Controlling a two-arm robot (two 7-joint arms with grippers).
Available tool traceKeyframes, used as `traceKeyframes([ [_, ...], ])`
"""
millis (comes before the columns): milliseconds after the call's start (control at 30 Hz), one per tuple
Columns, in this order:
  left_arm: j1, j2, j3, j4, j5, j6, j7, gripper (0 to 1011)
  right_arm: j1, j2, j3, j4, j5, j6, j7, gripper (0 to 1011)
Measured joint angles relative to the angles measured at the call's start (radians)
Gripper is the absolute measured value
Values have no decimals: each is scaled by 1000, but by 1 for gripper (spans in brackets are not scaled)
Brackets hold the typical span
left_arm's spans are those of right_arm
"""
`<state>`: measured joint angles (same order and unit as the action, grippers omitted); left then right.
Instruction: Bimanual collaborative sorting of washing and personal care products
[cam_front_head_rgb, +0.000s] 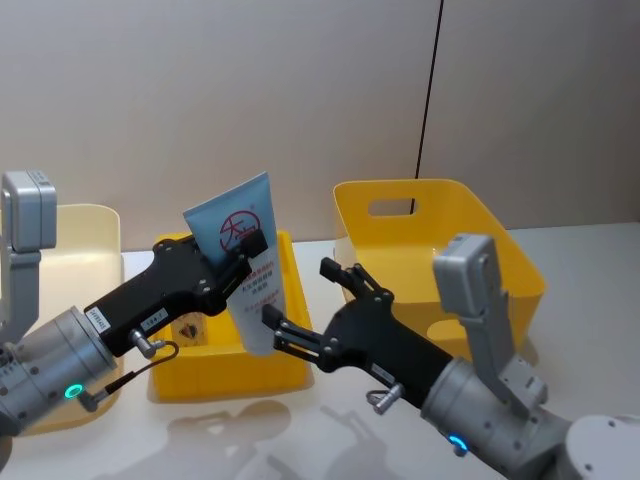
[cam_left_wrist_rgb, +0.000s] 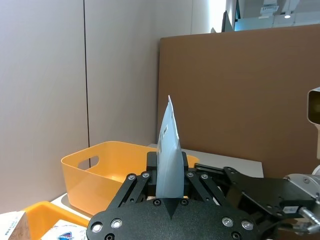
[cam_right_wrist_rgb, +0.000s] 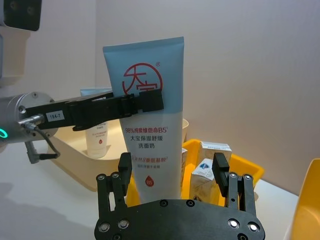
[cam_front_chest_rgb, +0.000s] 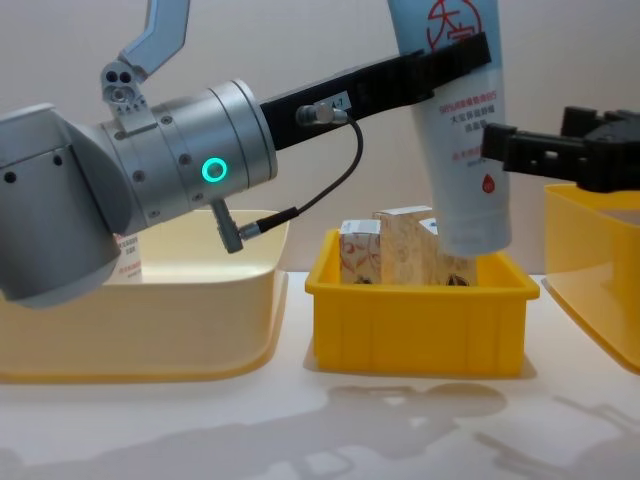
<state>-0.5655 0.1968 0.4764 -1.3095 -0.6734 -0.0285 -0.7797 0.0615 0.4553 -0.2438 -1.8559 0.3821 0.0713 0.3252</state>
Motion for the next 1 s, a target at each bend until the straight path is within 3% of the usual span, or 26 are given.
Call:
traceKeyframes([
  [567,0,0,0,0,0,0,0,227,103,-52,-71,108,-42,-5,23,1001],
  [1000,0,0,0,0,0,0,0,226,132,-78,-101,153,-76,-9,16,1001],
])
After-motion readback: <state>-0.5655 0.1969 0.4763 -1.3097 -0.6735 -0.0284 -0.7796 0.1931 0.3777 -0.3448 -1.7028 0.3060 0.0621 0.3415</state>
